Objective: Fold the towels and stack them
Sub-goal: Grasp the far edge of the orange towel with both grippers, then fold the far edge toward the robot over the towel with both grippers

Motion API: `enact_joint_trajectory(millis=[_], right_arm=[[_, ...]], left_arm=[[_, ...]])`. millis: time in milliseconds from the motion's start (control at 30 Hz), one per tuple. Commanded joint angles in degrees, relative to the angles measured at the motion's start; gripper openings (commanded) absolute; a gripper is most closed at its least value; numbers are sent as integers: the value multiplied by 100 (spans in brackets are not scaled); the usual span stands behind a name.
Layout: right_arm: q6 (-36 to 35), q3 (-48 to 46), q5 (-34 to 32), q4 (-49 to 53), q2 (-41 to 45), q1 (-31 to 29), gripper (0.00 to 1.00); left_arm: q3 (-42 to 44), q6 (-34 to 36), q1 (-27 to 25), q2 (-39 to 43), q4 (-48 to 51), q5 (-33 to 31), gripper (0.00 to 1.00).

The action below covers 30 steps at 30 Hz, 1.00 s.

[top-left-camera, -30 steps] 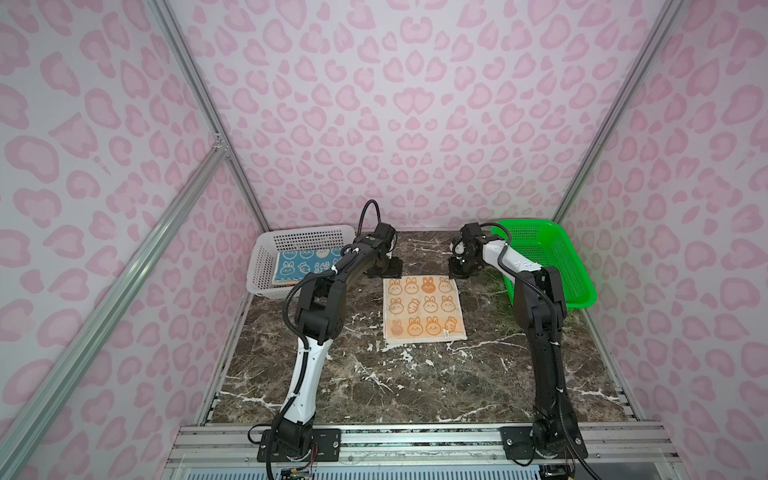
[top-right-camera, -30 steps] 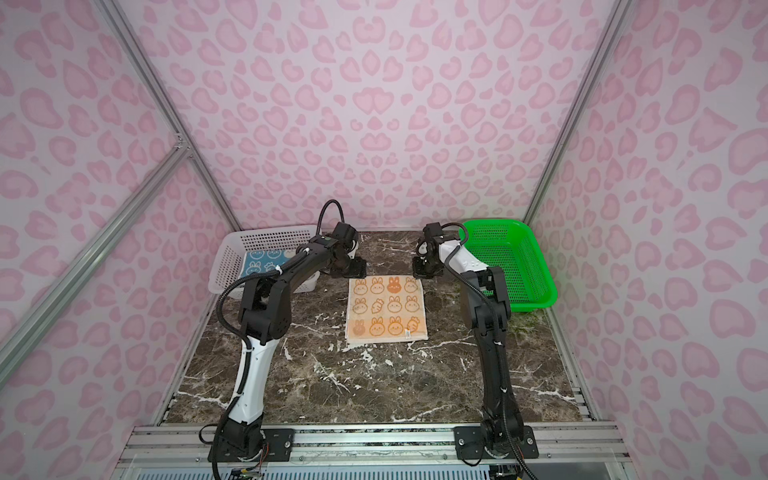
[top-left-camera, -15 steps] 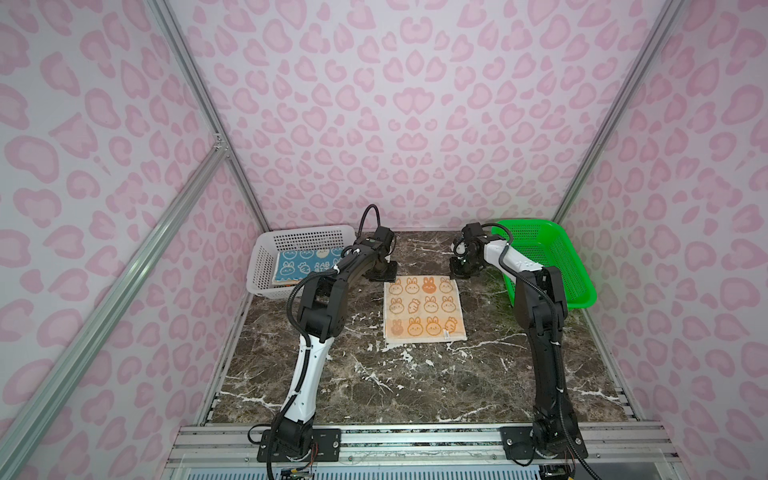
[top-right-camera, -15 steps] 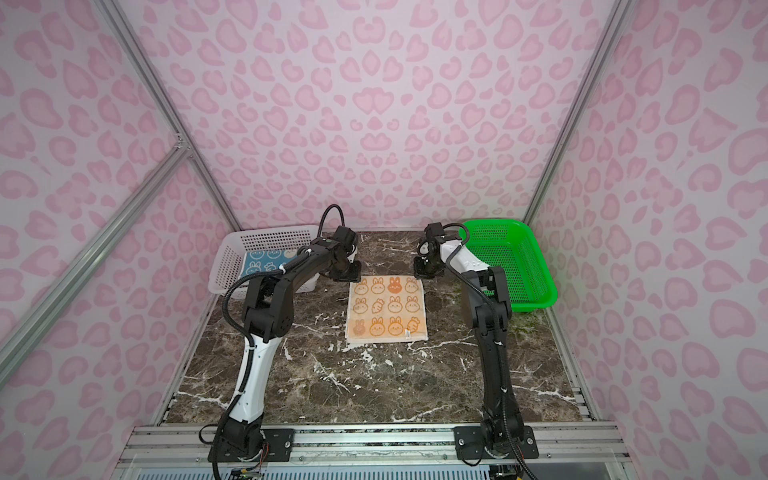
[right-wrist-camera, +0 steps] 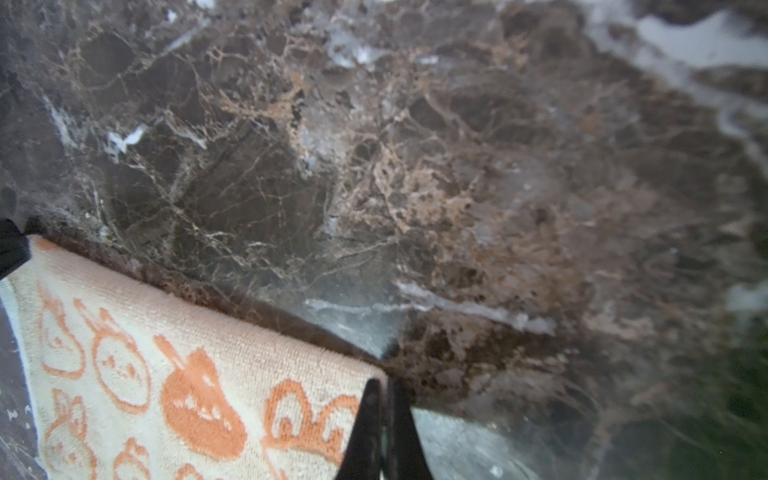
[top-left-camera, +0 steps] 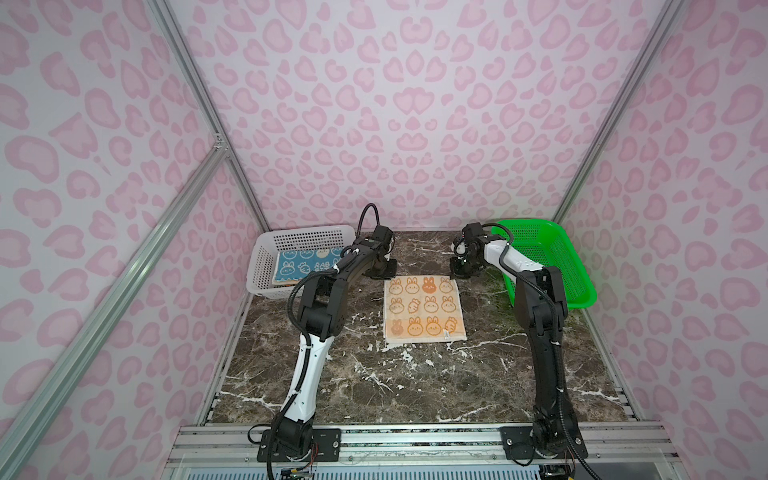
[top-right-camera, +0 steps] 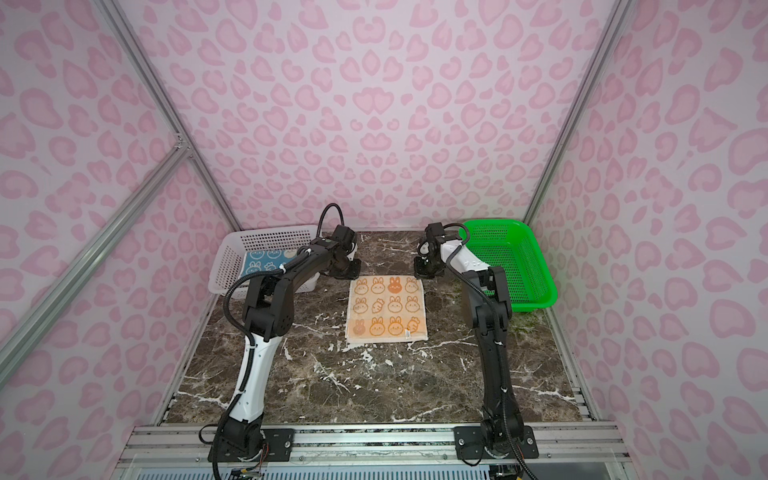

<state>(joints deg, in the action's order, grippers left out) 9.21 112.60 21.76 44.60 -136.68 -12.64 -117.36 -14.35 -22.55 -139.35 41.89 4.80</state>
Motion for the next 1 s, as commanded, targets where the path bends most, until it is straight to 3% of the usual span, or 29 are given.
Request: enact_joint_trajectory(millis=[0, 200, 967], right_arm=[[-63, -59, -154, 374, -69, 6, 0], [-58, -50, -154, 378, -52, 14, 0], [228, -585, 357, 155, 975, 125, 0]], left_arm=[[20, 33, 0, -147, 314, 100, 19], [162, 91, 4, -87, 319, 122, 4], [383, 218, 115, 1006, 71, 285, 3]])
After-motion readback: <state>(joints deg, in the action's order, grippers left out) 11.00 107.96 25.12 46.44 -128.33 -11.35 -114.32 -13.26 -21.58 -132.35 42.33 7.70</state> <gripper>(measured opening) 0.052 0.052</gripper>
